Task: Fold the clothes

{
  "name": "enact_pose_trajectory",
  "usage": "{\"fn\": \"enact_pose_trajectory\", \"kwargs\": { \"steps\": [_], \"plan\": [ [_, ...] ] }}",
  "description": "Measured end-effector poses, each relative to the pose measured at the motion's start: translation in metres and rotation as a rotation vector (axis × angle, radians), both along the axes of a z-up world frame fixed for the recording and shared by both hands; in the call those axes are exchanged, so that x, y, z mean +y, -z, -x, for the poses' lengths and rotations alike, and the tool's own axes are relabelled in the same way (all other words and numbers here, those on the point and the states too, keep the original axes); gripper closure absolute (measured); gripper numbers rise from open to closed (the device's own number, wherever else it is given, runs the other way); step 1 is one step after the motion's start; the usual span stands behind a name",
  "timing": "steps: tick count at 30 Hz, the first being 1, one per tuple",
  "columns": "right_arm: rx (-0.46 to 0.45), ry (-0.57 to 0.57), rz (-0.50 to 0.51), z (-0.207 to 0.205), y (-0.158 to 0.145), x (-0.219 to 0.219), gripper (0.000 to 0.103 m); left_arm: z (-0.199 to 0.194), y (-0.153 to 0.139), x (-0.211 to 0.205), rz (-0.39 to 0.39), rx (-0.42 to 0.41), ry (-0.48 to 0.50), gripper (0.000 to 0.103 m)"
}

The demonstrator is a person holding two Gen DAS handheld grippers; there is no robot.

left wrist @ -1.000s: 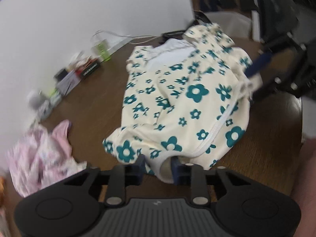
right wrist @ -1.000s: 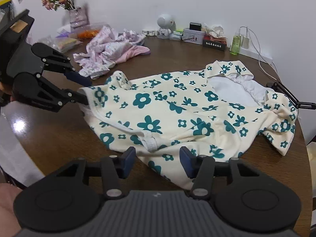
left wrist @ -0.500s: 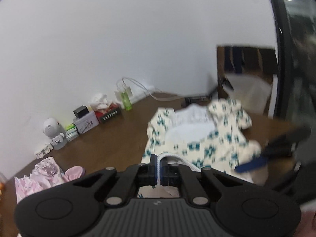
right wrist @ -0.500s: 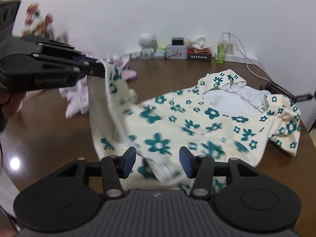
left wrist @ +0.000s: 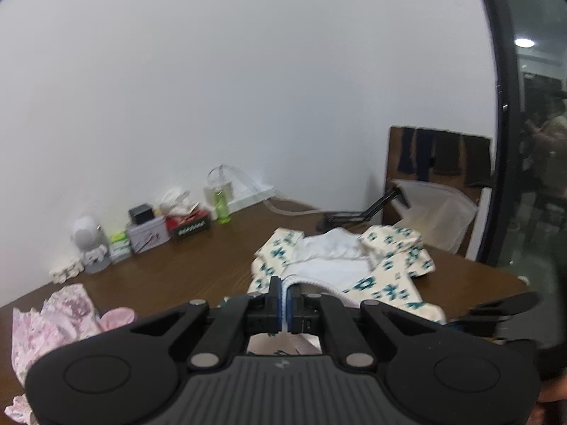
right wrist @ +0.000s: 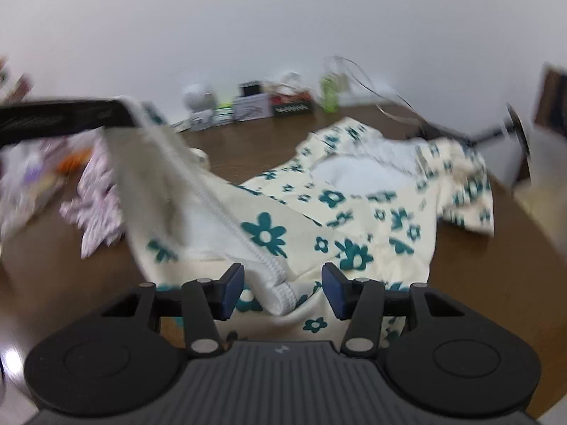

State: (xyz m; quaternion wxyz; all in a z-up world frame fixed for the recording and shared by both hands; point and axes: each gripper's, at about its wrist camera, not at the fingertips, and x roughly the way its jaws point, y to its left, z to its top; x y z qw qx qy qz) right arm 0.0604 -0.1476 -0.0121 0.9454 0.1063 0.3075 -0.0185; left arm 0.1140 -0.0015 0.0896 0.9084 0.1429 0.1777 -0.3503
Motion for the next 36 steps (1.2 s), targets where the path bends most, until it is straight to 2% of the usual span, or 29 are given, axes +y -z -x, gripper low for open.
{"fn": "enact_pose_trajectory", "kwargs": {
  "steps": [4, 6, 8, 9, 10, 12, 15, 18, 21, 23, 25, 28, 32, 34, 36],
  "plan": [
    [0.063, 0.094, 0.063, 0.003, 0.012, -0.001, 0.064, 0.026, -0.003, 0.009, 0.042, -0.053, 0.041, 0.102],
    [0.096, 0.122, 0.064, 0.013, 0.019, -0.004, 0.064, 0.036, -0.005, 0.013, 0.063, -0.073, 0.054, 0.102],
    [0.124, 0.141, 0.024, 0.021, 0.024, -0.008, 0.065, 0.041, -0.005, 0.015, 0.073, -0.075, 0.065, 0.102],
    [0.127, 0.141, 0.008, 0.024, 0.025, -0.01, 0.07, 0.042, -0.004, 0.015, 0.067, -0.079, 0.063, 0.102],
    [0.133, 0.13, -0.01, 0.025, 0.023, -0.012, 0.083, 0.041, -0.002, 0.015, 0.055, -0.084, 0.054, 0.102],
    [0.152, 0.093, -0.046, 0.026, 0.019, -0.016, 0.096, 0.038, 0.003, 0.015, 0.02, -0.092, 0.021, 0.102],
    [0.203, -0.008, -0.039, 0.029, -0.001, -0.024, 0.101, 0.031, 0.009, 0.02, -0.04, -0.08, -0.03, 0.102],
    [0.208, -0.079, 0.081, 0.024, -0.049, -0.034, 0.101, 0.012, 0.007, 0.027, -0.073, -0.014, -0.059, 0.102],
    [0.189, -0.128, 0.304, -0.002, -0.125, -0.036, 0.101, -0.011, -0.034, 0.024, -0.039, 0.016, -0.11, 0.102],
    [0.124, -0.132, 0.464, -0.019, -0.192, -0.029, 0.102, -0.02, -0.079, 0.016, 0.001, -0.012, -0.153, 0.102],
    [0.014, -0.108, 0.605, -0.021, -0.257, -0.016, 0.102, -0.019, -0.132, 0.005, 0.04, -0.079, -0.191, 0.102],
    [-0.173, -0.059, 0.749, -0.012, -0.349, 0.0, 0.102, -0.005, -0.205, -0.005, 0.089, -0.192, -0.265, 0.102],
    [-0.355, 0.01, 0.847, 0.006, -0.414, 0.007, 0.102, 0.022, -0.285, -0.008, 0.147, -0.308, -0.353, 0.102],
    [-0.429, 0.019, 0.832, 0.014, -0.434, 0.004, 0.102, 0.036, -0.308, -0.006, 0.162, -0.338, -0.388, 0.102],
    [-0.459, -0.004, 0.785, 0.015, -0.442, -0.003, 0.102, 0.043, -0.317, -0.005, 0.145, -0.34, -0.412, 0.102]
  ]
}}
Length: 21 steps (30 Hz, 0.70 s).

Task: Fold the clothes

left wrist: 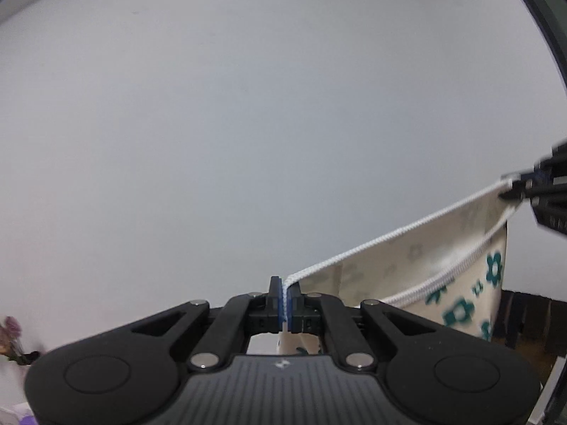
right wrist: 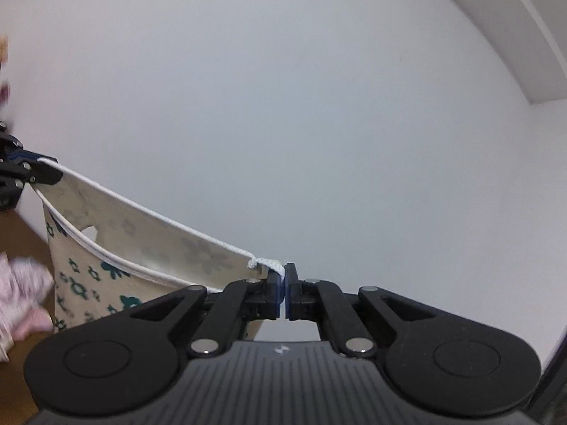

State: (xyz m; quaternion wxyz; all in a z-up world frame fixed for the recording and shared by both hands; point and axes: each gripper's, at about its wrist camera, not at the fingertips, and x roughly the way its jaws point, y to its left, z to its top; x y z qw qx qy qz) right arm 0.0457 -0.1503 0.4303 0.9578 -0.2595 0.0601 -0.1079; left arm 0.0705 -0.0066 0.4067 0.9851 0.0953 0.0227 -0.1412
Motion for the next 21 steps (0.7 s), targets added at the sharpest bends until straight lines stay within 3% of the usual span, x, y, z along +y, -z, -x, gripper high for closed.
{"fn": "enact_pose_trajectory", "kwargs": {
  "steps": [2, 5, 7, 11, 14, 16, 20, 21],
  "plan": [
    [0.043, -0.052, -0.047, -0.006, 0.002, -0.007, 0.102, 0.001, 0.005, -0.005, -0.056, 0.019, -0.034, 0.102],
    [0.206, -0.128, -0.093, -0.034, 0.033, -0.015, 0.102, -0.015, 0.048, -0.019, -0.194, 0.122, -0.067, 0.102],
    [0.354, -0.176, -0.112, -0.062, 0.069, -0.019, 0.102, -0.033, 0.097, -0.024, -0.285, 0.236, -0.07, 0.102],
    [0.668, -0.23, -0.072, -0.119, 0.175, -0.013, 0.102, -0.064, 0.213, -0.02, -0.39, 0.498, -0.032, 0.102],
    [0.801, -0.251, -0.088, -0.146, 0.246, -0.003, 0.102, -0.076, 0.287, -0.01, -0.377, 0.638, -0.019, 0.102],
    [0.857, -0.271, -0.131, -0.164, 0.281, 0.006, 0.101, -0.075, 0.32, -0.004, -0.334, 0.7, -0.006, 0.102],
    [0.897, -0.286, -0.28, -0.179, 0.321, 0.012, 0.095, -0.09, 0.34, 0.013, -0.196, 0.764, 0.054, 0.102],
    [0.891, -0.285, -0.34, -0.179, 0.326, 0.005, 0.083, -0.088, 0.341, 0.013, -0.162, 0.766, 0.07, 0.102]
  ]
}}
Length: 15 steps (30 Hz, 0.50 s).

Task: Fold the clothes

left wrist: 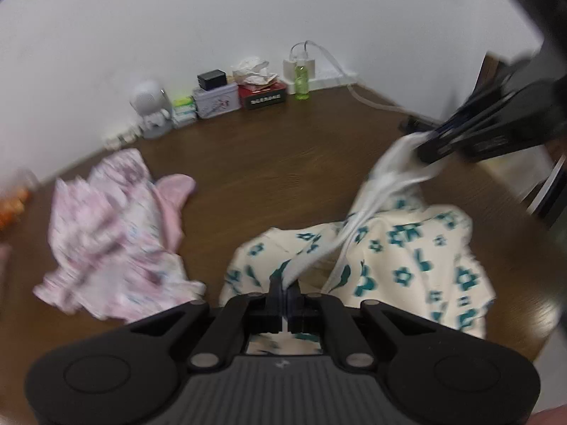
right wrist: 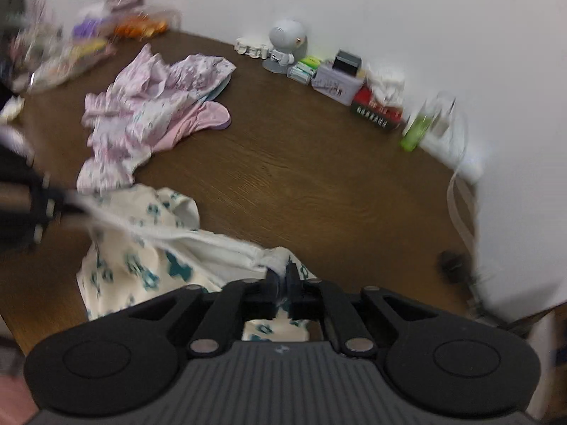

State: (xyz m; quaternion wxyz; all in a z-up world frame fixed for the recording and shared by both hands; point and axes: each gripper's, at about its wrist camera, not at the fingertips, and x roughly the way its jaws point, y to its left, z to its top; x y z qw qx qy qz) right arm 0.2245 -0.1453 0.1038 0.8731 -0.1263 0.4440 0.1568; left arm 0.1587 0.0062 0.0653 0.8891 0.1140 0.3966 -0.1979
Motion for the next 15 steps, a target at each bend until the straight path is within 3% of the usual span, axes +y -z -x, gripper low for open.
{"fn": "enact_pose_trajectory", "kwargs": {
  "steps": [1, 2, 4, 11, 13, 15],
  "plan": [
    [0.005, 0.028, -0.056, -0.001, 0.003, -0.004, 0.067, 0.002, 0.001, 0.0, 0.032, 0.001, 0.005, 0.102],
    [0.01, 0.056, -0.113, -0.002, 0.006, -0.007, 0.063, 0.005, 0.001, -0.001, 0.053, -0.002, 0.014, 0.102],
    [0.021, 0.113, -0.227, -0.004, 0.012, -0.014, 0.063, 0.011, 0.001, -0.005, 0.07, -0.014, 0.032, 0.102],
    [0.026, 0.237, -0.387, -0.023, 0.015, -0.026, 0.063, 0.01, 0.017, -0.011, 0.087, 0.003, 0.069, 0.102],
    [0.046, 0.251, -0.384, -0.032, 0.015, -0.019, 0.06, 0.006, 0.023, -0.009, 0.098, 0.006, 0.066, 0.102],
    [0.065, 0.265, -0.317, -0.041, 0.02, -0.006, 0.06, 0.007, 0.022, -0.007, 0.111, 0.002, 0.061, 0.102]
  ]
}}
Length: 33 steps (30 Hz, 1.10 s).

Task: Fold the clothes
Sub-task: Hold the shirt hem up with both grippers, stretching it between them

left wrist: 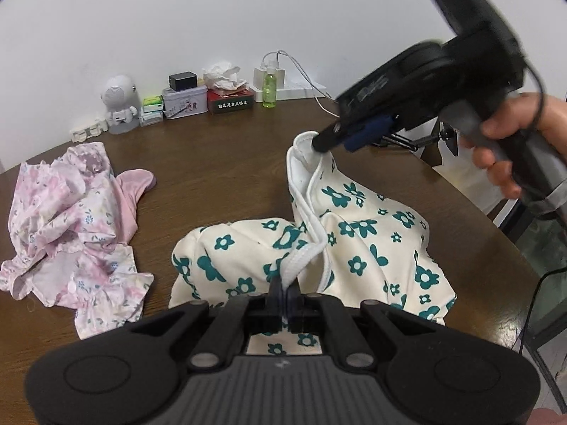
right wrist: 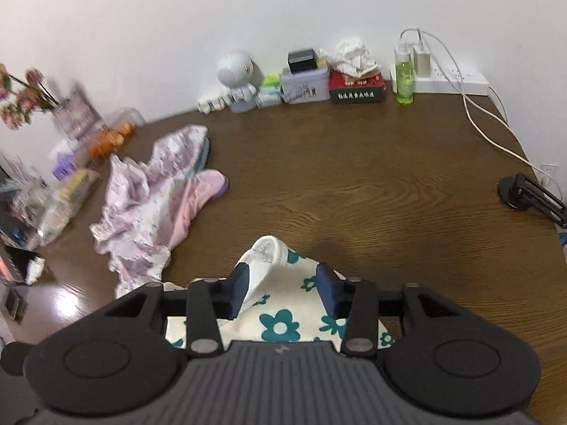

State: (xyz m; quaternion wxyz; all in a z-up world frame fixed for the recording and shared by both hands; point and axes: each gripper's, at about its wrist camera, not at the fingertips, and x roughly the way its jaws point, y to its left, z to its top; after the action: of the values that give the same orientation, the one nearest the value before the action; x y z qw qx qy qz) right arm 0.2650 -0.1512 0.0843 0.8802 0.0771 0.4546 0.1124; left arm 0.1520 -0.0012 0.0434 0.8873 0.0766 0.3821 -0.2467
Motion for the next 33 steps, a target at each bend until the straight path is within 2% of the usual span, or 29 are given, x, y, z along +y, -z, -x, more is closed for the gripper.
{"fn": "enact_pose_trajectory", "kwargs": {
  "steps": [3, 5, 7, 8, 11, 14, 16, 20, 23, 26, 29, 31, 33],
  "plan": [
    [0.028, 0.003, 0.073, -0.008, 0.009, 0.017, 0.06, 0.001, 0.0, 0.001, 0.006, -0.006, 0.003, 0.102],
    [0.046, 0.003, 0.111, -0.012, 0.015, 0.026, 0.064, 0.003, 0.001, 0.001, 0.0, -0.009, 0.009, 0.102],
    [0.062, -0.011, 0.142, -0.013, 0.019, 0.032, 0.1, 0.005, 0.001, 0.002, -0.007, -0.015, 0.005, 0.102],
    [0.068, -0.025, 0.161, -0.013, 0.02, 0.035, 0.1, 0.005, 0.001, 0.003, -0.012, -0.019, -0.004, 0.102],
    [-0.003, -0.104, 0.335, 0.001, 0.014, 0.047, 0.101, 0.0, -0.003, 0.011, -0.029, -0.036, -0.054, 0.102],
    [-0.088, -0.11, 0.396, 0.013, -0.017, 0.042, 0.102, -0.015, -0.026, 0.014, -0.06, -0.085, -0.114, 0.102],
    [-0.155, -0.106, 0.419, 0.021, -0.048, 0.038, 0.102, -0.027, -0.055, 0.013, -0.083, -0.142, -0.158, 0.102],
    [-0.348, -0.088, 0.51, 0.05, -0.147, 0.034, 0.102, -0.039, -0.153, -0.003, -0.165, -0.335, -0.22, 0.102],
    [-0.522, -0.048, 0.563, 0.086, -0.23, 0.032, 0.102, -0.023, -0.236, -0.018, -0.2, -0.518, -0.238, 0.102],
    [-0.689, -0.001, 0.61, 0.127, -0.292, 0.033, 0.102, 0.004, -0.297, -0.03, -0.221, -0.667, -0.265, 0.102],
    [-0.76, 0.007, 0.68, 0.154, -0.32, 0.039, 0.102, 0.033, -0.342, -0.042, -0.264, -0.793, -0.294, 0.102],
    [-0.804, 0.017, 0.686, 0.17, -0.333, 0.038, 0.102, 0.049, -0.359, -0.045, -0.268, -0.837, -0.312, 0.102],
    [-0.836, 0.033, 0.647, 0.184, -0.346, 0.032, 0.102, 0.064, -0.371, -0.047, -0.266, -0.869, -0.318, 0.102]
  ]
}}
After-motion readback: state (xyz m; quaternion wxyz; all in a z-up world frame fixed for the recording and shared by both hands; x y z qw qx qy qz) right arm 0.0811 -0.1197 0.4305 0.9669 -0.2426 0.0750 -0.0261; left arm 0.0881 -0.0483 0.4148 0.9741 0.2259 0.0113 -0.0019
